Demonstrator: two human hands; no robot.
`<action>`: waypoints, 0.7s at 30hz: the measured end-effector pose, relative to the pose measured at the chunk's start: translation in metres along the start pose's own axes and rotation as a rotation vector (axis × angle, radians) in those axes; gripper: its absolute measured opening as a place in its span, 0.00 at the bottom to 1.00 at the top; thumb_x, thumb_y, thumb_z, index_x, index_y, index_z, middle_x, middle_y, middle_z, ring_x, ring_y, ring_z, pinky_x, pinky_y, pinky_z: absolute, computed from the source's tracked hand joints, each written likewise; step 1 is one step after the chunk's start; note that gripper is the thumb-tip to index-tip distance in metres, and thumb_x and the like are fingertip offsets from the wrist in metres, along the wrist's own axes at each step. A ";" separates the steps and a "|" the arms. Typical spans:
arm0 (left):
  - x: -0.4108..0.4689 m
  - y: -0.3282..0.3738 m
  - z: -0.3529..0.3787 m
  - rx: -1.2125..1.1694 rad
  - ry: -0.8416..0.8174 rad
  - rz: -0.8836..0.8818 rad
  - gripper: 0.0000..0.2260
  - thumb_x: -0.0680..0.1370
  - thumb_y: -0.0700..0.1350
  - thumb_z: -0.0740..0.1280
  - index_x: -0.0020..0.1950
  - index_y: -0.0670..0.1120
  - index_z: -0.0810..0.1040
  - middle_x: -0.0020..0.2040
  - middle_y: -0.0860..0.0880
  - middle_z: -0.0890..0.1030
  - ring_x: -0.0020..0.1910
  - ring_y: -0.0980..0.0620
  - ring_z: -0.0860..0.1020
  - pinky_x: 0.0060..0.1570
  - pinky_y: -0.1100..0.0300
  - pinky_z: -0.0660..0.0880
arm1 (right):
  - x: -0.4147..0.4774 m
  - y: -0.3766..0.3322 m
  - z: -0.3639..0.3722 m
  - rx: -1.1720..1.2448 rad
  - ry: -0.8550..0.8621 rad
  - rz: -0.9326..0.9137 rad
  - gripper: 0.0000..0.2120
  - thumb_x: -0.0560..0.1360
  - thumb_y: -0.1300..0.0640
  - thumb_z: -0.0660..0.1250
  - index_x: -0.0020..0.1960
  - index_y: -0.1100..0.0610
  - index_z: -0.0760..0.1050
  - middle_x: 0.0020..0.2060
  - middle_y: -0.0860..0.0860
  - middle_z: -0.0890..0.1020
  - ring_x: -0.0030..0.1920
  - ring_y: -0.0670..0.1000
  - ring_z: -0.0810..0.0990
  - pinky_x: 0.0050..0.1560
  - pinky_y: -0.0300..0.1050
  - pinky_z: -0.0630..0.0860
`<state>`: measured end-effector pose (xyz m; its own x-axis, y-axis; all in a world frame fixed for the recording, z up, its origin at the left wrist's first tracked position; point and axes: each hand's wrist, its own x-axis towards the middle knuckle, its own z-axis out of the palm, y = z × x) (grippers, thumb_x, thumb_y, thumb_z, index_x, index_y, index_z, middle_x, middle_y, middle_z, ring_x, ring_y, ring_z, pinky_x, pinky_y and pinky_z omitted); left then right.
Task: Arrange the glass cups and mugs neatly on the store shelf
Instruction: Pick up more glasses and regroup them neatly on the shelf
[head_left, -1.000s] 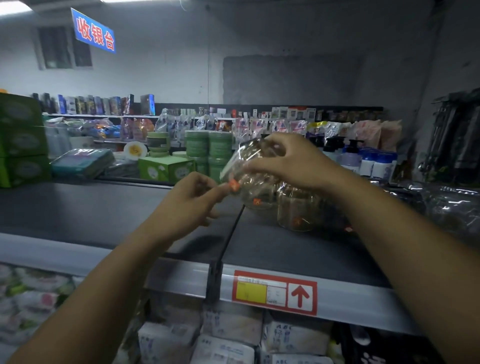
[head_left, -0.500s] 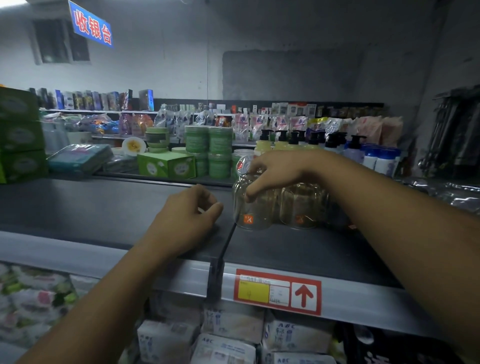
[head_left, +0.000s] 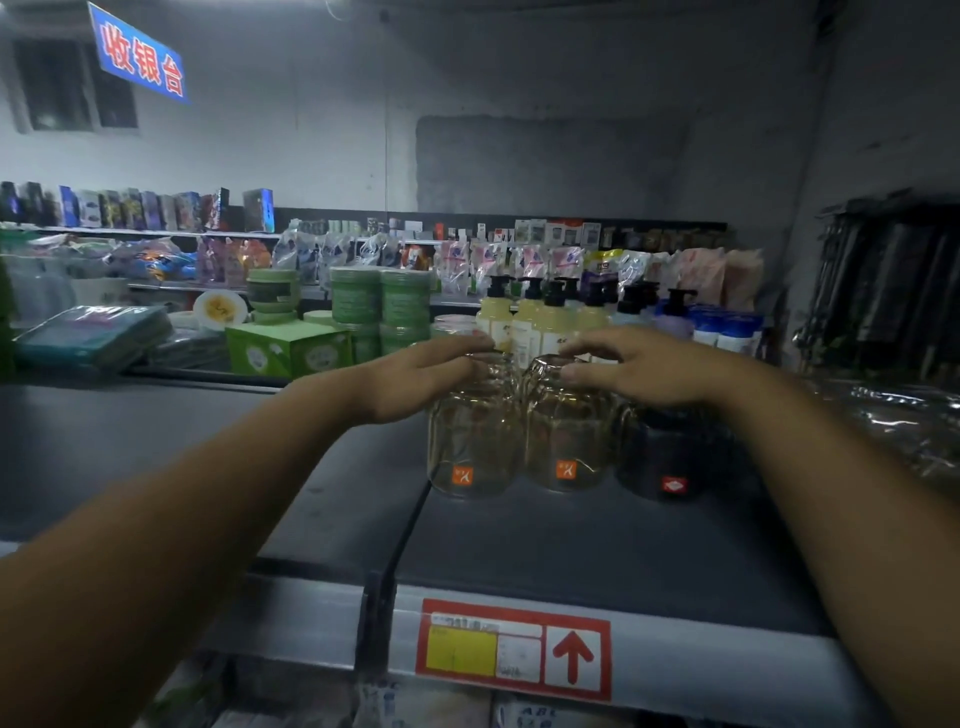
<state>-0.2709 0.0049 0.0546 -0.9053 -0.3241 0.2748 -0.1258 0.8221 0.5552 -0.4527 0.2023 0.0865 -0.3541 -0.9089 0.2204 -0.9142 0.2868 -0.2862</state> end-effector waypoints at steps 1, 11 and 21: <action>0.005 -0.002 0.003 -0.014 -0.014 -0.019 0.29 0.78 0.62 0.57 0.79 0.57 0.66 0.78 0.54 0.66 0.76 0.53 0.65 0.74 0.56 0.61 | 0.000 0.001 0.001 -0.001 0.009 0.005 0.25 0.81 0.42 0.63 0.75 0.50 0.70 0.74 0.51 0.73 0.71 0.51 0.71 0.69 0.48 0.67; 0.030 -0.015 0.014 -0.152 0.131 0.043 0.27 0.72 0.61 0.63 0.66 0.50 0.81 0.64 0.54 0.80 0.64 0.55 0.78 0.69 0.53 0.73 | 0.006 0.001 0.008 -0.033 -0.015 0.062 0.21 0.86 0.52 0.55 0.69 0.64 0.74 0.68 0.61 0.76 0.68 0.61 0.74 0.68 0.54 0.69; 0.009 -0.017 0.010 -0.240 -0.073 0.099 0.26 0.75 0.65 0.68 0.71 0.59 0.75 0.71 0.59 0.74 0.69 0.61 0.73 0.68 0.57 0.70 | 0.007 0.006 0.017 -0.061 0.070 0.028 0.21 0.85 0.45 0.54 0.56 0.58 0.79 0.52 0.56 0.82 0.53 0.57 0.80 0.60 0.53 0.75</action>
<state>-0.2809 -0.0076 0.0396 -0.9364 -0.2058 0.2842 0.0566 0.7108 0.7011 -0.4570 0.1930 0.0709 -0.3904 -0.8776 0.2783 -0.9134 0.3314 -0.2362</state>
